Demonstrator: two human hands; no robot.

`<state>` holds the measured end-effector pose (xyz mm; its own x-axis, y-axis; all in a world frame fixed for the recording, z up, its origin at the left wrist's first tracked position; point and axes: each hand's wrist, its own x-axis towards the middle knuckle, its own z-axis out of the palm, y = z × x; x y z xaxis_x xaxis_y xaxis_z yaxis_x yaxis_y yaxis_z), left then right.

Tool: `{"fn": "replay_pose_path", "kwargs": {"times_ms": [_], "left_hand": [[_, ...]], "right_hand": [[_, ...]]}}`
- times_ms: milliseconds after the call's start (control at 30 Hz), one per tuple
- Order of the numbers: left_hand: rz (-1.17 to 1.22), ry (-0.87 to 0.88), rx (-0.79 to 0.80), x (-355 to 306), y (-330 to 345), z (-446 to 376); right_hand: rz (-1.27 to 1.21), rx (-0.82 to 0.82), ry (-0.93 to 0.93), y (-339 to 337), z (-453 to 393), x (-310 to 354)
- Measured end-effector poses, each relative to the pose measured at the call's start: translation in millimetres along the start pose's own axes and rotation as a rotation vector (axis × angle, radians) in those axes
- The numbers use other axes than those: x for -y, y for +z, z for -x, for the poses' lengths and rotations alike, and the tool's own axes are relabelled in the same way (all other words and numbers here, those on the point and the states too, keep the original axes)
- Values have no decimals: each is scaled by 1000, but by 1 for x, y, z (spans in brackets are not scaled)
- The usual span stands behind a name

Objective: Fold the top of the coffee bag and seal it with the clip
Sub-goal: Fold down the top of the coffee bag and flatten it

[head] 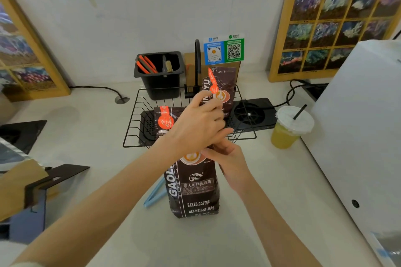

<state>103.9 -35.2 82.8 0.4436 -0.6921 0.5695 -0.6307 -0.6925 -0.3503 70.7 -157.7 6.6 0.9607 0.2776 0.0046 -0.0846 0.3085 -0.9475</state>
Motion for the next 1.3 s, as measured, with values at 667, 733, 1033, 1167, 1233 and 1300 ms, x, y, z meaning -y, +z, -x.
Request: {"fn": "replay_pose_path", "kwargs": {"times_ms": [667,733,1033,1167,1233,1300], "left_hand": [[1648,-1799,-401,-31,9,82],[1624,-1810,-419,-31,9,82],[1077,-1669,-486,-42,9,75],[921,-1610,-455,-44,10,73],[839,-1566,-405,-44,12,73],[789,-1526,-379,-42,13,74]], "right_hand": [[256,-21,75,-7,-17,17],[266,-34,81,-8,-19,17],[281,-77,65,-5,-16,18],[297,-90,19,4,-16,22],[303,-101,9,7,-16,23],[302,-120,14,7,-17,22]]}}
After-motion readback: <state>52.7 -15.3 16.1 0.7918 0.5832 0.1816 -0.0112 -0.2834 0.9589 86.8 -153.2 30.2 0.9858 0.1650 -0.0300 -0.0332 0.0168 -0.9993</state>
